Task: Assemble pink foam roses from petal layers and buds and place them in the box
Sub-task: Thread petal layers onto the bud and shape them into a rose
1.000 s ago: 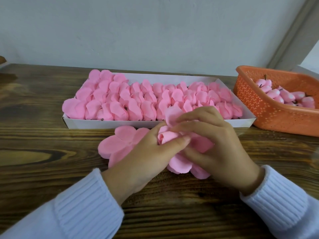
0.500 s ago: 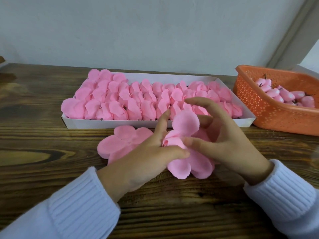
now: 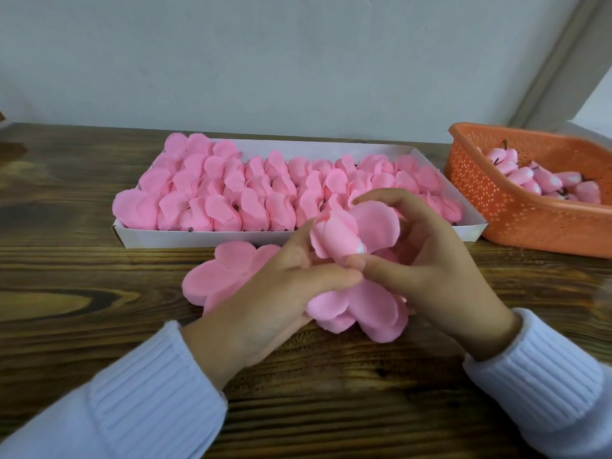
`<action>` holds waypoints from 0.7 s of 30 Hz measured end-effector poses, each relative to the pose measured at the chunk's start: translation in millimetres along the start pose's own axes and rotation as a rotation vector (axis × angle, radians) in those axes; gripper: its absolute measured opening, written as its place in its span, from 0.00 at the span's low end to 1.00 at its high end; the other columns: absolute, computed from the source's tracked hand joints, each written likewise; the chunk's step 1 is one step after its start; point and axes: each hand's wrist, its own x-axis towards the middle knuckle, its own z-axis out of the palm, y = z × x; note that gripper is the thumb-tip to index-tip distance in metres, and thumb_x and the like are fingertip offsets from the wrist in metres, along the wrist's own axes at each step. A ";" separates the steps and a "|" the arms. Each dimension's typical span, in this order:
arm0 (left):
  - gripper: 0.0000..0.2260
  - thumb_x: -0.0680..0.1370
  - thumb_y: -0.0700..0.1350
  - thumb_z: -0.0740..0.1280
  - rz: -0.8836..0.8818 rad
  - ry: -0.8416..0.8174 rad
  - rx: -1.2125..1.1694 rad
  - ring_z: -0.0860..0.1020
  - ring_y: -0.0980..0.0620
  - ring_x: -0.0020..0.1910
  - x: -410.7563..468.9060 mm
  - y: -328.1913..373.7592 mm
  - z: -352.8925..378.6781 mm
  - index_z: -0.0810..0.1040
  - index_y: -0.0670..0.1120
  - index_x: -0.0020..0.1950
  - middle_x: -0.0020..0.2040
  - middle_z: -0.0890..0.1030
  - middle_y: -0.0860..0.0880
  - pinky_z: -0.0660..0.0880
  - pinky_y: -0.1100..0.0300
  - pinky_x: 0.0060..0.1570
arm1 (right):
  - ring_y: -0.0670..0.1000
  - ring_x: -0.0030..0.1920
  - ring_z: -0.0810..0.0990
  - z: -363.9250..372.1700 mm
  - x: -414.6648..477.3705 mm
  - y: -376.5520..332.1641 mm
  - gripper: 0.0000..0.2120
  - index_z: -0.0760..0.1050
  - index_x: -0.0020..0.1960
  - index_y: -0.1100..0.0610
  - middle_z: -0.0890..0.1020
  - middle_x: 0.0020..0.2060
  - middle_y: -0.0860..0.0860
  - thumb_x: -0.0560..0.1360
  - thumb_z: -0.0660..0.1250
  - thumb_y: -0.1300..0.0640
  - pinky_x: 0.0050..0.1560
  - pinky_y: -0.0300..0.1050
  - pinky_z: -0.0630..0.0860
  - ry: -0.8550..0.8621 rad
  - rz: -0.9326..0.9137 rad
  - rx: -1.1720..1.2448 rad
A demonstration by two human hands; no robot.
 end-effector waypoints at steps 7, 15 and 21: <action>0.13 0.74 0.58 0.65 0.028 0.148 0.197 0.82 0.55 0.51 0.5 -8.6 -0.6 0.82 0.53 0.50 0.50 0.85 0.48 0.80 0.56 0.50 | 0.45 0.44 0.83 11.2 -3.2 1.5 0.17 0.75 0.54 0.60 0.84 0.42 0.48 0.66 0.73 0.59 0.44 0.36 0.78 -0.013 0.037 0.020; 0.19 0.74 0.56 0.63 0.030 0.157 0.102 0.79 0.32 0.51 1.0 -9.6 0.2 0.79 0.42 0.54 0.49 0.81 0.32 0.75 0.38 0.52 | 0.52 0.41 0.82 5.6 -2.8 4.8 0.05 0.82 0.48 0.58 0.85 0.41 0.54 0.75 0.68 0.60 0.42 0.46 0.78 0.159 0.077 -0.087; 0.15 0.75 0.57 0.62 0.077 0.144 0.152 0.80 0.35 0.50 2.8 -10.6 -1.0 0.82 0.50 0.49 0.46 0.82 0.34 0.78 0.46 0.52 | 0.41 0.38 0.80 3.2 -3.0 1.7 0.05 0.81 0.42 0.55 0.83 0.38 0.47 0.75 0.69 0.62 0.41 0.33 0.74 0.191 -0.109 -0.274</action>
